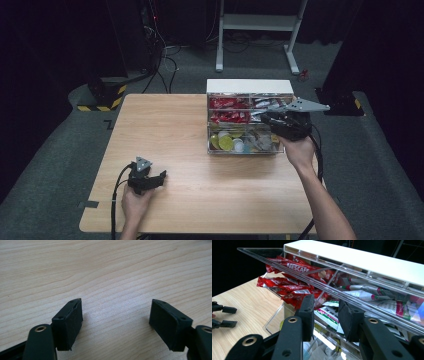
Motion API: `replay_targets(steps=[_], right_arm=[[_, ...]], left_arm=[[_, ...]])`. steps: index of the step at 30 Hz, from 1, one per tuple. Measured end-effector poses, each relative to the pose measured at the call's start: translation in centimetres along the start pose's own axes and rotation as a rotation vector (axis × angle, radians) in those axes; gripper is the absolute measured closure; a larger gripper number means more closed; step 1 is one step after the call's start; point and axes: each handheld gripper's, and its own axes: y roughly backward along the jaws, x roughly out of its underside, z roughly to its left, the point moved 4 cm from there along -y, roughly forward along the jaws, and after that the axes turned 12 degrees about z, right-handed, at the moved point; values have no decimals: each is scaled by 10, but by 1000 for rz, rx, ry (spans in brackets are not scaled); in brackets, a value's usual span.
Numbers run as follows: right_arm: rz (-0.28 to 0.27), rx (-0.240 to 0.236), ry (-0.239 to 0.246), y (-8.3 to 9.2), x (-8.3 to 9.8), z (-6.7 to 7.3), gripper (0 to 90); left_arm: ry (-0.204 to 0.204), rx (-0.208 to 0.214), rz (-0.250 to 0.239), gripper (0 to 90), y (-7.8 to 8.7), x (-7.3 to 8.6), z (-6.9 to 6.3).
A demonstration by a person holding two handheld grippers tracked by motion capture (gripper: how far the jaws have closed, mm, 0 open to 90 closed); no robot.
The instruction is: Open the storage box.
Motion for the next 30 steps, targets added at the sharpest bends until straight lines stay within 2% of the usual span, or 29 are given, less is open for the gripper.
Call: replay_targets(steps=[12,19,30], right_arm=[[-11,12,0,1,-6,-4,657],[-8,6,-19,-2,-6,-8,659],[-15,16,-9,2,-14,-11,655]], left_arm=[[2,1,0,277,0,0,0],[3,1,0,277,0,0,0],[3,2,0,277,0,0,0]])
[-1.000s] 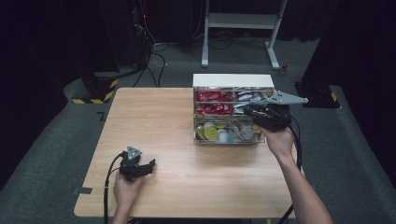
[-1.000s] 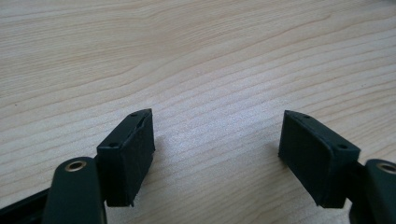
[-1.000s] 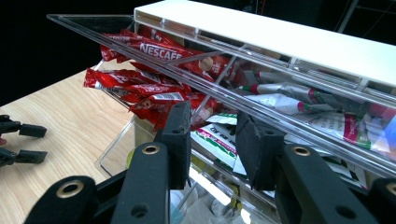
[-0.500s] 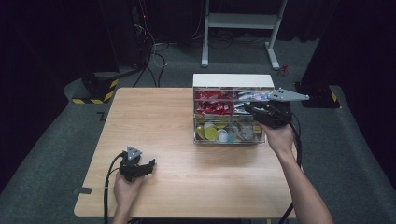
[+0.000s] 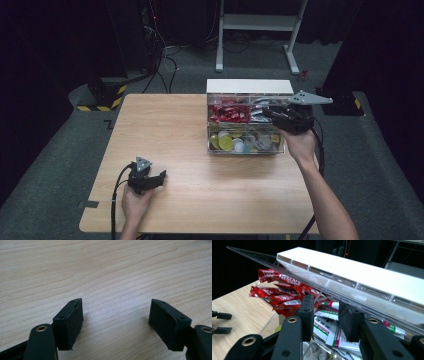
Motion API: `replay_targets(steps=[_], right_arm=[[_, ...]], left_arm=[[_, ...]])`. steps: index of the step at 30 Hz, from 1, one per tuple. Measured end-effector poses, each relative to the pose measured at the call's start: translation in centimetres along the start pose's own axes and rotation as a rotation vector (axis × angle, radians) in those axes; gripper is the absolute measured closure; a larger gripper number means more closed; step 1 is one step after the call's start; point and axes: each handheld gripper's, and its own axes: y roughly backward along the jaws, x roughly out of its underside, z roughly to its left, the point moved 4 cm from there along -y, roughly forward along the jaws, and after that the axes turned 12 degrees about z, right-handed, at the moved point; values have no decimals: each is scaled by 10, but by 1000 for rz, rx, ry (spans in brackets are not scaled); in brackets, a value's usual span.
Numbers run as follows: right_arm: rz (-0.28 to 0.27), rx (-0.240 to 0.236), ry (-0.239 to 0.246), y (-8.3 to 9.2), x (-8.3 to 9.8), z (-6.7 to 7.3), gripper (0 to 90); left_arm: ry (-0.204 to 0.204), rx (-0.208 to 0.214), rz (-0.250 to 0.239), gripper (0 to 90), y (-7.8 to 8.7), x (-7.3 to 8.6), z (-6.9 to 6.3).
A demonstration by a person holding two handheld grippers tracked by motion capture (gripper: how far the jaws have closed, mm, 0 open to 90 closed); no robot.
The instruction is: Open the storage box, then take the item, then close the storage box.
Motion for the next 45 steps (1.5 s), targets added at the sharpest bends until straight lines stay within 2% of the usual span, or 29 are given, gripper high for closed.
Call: replay_targets(steps=[16,24,26,30,34,35,37,41,42,43,45], right_arm=[[-11,8,0,1,-4,-1,652],[1,9,9,2,-8,-3,652],[6,8,11,2,-9,-3,651],[10,6,14,2,-11,-3,650],[10,6,12,2,-12,-4,648],[10,2,8,2,-12,-3,647],[11,0,6,1,-12,-3,646],[11,-4,1,-2,-13,-3,645],[11,-4,1,-2,-13,-3,645],[13,-5,-2,-2,-14,-3,643],[15,-4,1,-3,-14,-3,644]], left_arm=[[-3,-1,0,279,0,0,0],[5,6,4,269,0,0,-2],[-8,20,6,230,-1,-1,-2],[-28,28,24,247,1,-3,-4],[-25,86,-14,275,11,-16,-9],[-28,102,-38,282,17,-22,-12],[-41,110,-46,301,21,-27,-14],[-57,141,-89,329,33,-49,-21],[-57,141,-89,329,33,-49,-21],[-54,160,-104,330,35,-56,-23],[-54,176,-115,336,36,-59,-24]])
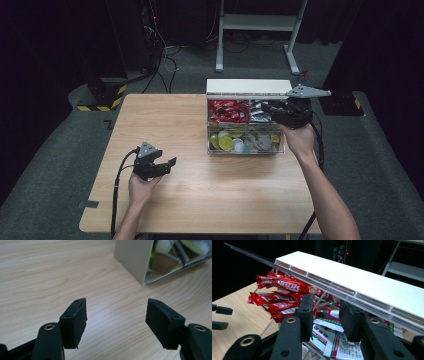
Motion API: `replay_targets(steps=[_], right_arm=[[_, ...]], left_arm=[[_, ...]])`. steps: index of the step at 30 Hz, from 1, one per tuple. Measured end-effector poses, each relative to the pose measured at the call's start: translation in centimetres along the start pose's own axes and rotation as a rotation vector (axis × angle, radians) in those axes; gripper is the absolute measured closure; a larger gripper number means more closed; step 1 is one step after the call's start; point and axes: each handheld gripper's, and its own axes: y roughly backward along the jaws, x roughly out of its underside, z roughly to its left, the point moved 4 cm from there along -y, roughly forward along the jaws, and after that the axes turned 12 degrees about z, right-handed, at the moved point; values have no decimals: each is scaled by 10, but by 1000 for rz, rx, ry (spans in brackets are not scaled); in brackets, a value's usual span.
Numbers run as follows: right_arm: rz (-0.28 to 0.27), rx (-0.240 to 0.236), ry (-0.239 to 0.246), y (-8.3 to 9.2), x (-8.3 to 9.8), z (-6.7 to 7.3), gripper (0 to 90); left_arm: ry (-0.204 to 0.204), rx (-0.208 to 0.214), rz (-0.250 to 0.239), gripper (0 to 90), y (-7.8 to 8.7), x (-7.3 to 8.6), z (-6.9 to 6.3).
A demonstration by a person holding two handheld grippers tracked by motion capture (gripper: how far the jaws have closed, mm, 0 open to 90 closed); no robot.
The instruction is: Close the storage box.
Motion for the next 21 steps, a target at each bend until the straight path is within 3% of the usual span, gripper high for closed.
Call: replay_targets(steps=[9,19,21], right_arm=[[2,2,0,0,0,0,643],[2,3,2,0,0,0,643],[2,3,1,-1,0,0,643]], left_arm=[[-14,71,-46,361,4,-25,-9],[-82,98,-82,361,12,-54,-22],[-92,108,-86,397,13,-60,-25]])
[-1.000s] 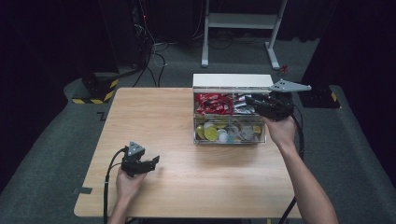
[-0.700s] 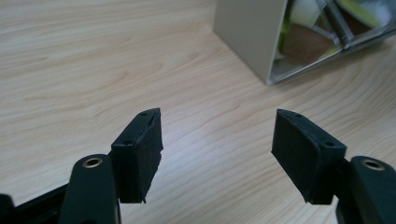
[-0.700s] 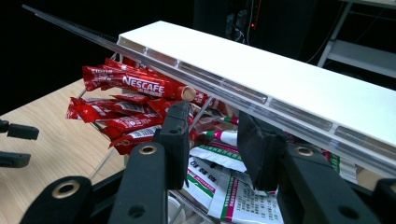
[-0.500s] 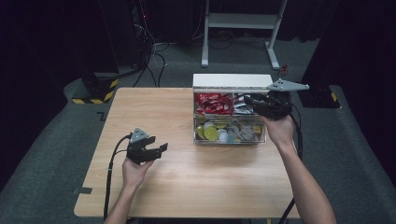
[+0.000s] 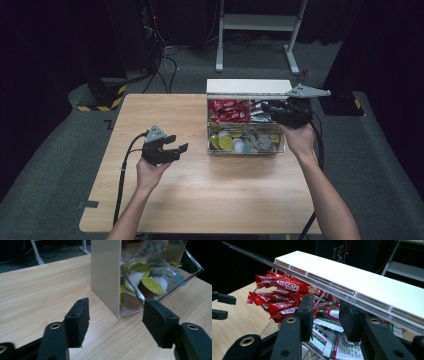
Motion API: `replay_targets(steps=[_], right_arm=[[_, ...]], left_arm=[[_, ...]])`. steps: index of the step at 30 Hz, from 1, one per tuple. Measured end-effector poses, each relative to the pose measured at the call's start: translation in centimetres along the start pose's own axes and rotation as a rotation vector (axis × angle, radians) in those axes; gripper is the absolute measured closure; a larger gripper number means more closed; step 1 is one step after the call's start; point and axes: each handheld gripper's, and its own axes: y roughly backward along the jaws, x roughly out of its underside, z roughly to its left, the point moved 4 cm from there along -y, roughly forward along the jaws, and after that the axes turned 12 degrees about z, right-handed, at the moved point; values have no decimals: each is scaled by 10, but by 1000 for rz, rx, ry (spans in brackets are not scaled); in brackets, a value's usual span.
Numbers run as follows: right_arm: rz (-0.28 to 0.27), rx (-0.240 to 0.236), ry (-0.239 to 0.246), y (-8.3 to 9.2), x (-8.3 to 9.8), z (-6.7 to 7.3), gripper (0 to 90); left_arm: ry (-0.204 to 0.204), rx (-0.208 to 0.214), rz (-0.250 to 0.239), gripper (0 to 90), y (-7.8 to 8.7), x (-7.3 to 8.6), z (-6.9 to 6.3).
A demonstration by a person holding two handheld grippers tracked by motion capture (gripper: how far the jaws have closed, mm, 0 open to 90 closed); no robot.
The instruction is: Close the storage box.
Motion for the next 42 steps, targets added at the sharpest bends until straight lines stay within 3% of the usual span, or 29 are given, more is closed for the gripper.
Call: replay_targets(steps=[11,24,27,30,32,34,42], right_arm=[[2,2,0,-1,0,0,643],[13,2,0,-2,-2,-1,642],[16,3,0,-1,-3,-1,643],[17,4,1,-1,-3,-1,643],[16,5,3,-2,-3,-1,642],[17,5,4,-1,-3,-1,641],[19,9,5,-2,-3,-1,634]], left_arm=[[-36,57,-30,469,3,-33,-9],[-37,93,-57,512,4,-59,-10],[-21,121,-65,500,3,-65,-11],[-42,107,-66,498,3,-69,-13],[-77,69,-63,492,4,-72,-16],[-83,69,-68,490,4,-74,-17],[-75,120,-60,485,0,-85,-20]])
